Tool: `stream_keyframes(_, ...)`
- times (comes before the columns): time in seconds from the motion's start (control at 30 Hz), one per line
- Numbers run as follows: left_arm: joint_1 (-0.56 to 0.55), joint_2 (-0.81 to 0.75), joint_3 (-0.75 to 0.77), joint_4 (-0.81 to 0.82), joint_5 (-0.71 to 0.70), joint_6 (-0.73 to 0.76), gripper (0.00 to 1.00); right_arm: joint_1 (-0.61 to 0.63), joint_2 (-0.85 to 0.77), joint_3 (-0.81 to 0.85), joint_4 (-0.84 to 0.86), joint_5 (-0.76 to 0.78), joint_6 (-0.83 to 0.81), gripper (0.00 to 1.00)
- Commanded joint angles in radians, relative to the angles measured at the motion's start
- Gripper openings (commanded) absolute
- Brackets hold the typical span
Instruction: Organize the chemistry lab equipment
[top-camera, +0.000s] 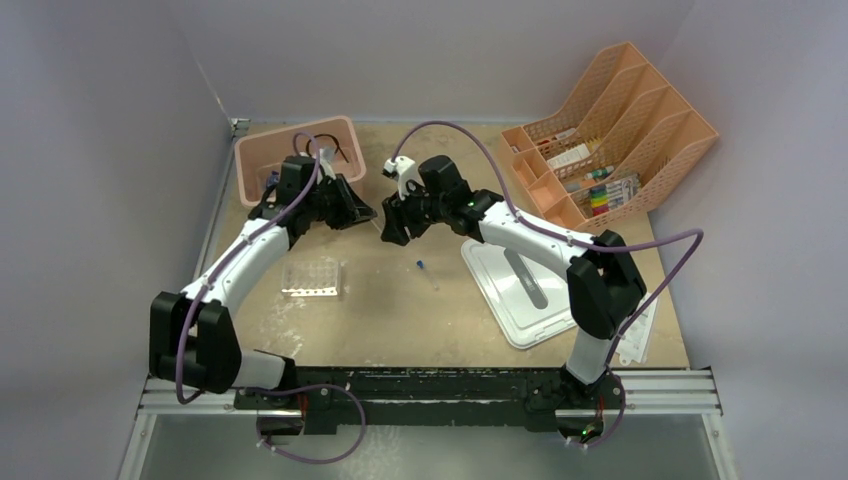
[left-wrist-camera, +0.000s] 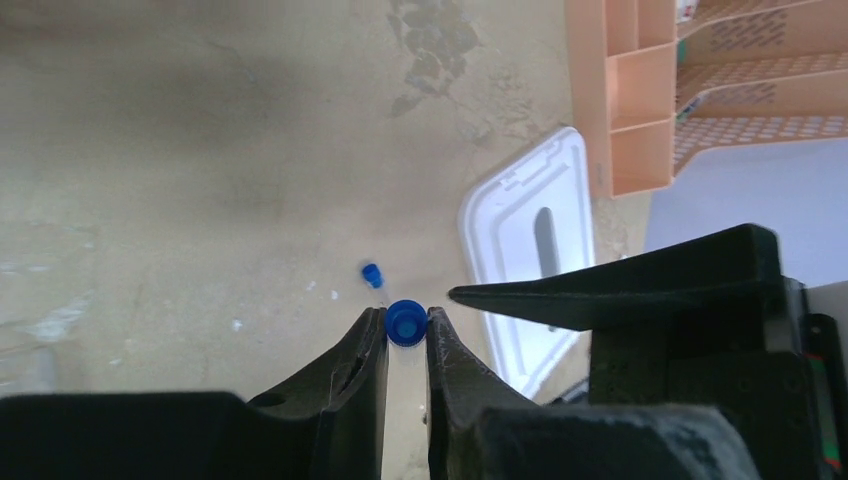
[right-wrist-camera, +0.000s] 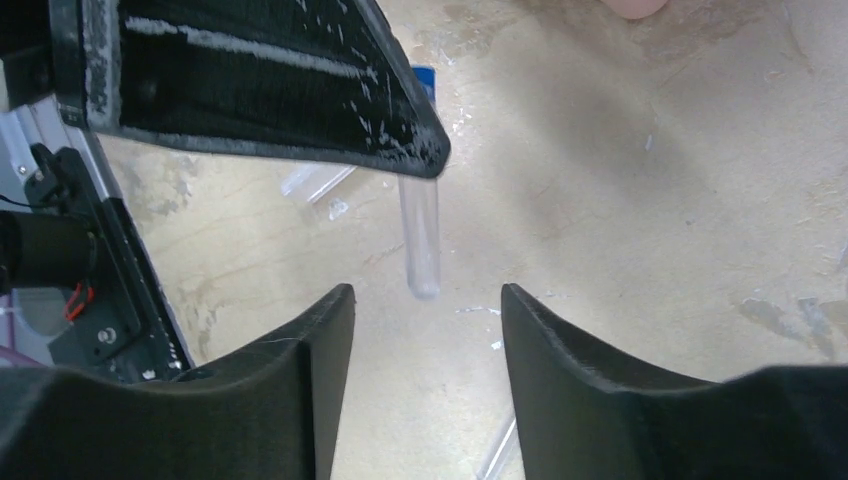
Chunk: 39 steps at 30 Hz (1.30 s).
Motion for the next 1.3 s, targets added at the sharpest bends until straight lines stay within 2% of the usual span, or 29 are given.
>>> stream_keyframes(0.0, 0.002, -0.08, 0.037, -0.067, -0.202, 0.151, 0.04, 0.0, -0.009, 0.034, 0.014, -0.027, 0.014, 0.61)
stream_keyframes(0.1, 0.0, -0.134, 0.016, -0.139, -0.403, 0.239, 0.04, -0.001, -0.025, 0.016, 0.048, 0.003, 0.055, 0.62)
stream_keyframes(0.2, -0.01, -0.228, -0.048, -0.129, -0.584, 0.294, 0.04, -0.009, -0.026, 0.006, 0.052, 0.034, 0.081, 0.62)
stream_keyframes(0.33, -0.064, -0.332, -0.145, -0.07, -0.702, 0.282, 0.04, -0.02, -0.028, -0.018, 0.065, 0.046, 0.121, 0.62)
stream_keyframes(0.5, -0.163, -0.317, -0.167, -0.1, -0.87, 0.261, 0.05, -0.025, -0.032, -0.032, 0.067, 0.062, 0.143, 0.62)
stream_keyframes(0.73, -0.171, -0.318, -0.242, -0.091, -0.952, 0.228, 0.05, -0.027, -0.037, -0.046, 0.058, 0.079, 0.157, 0.62)
stream_keyframes(1.27, -0.199, -0.257, -0.36, 0.156, -0.981, 0.174, 0.05, -0.032, -0.029, -0.047, 0.044, 0.068, 0.171, 0.62)
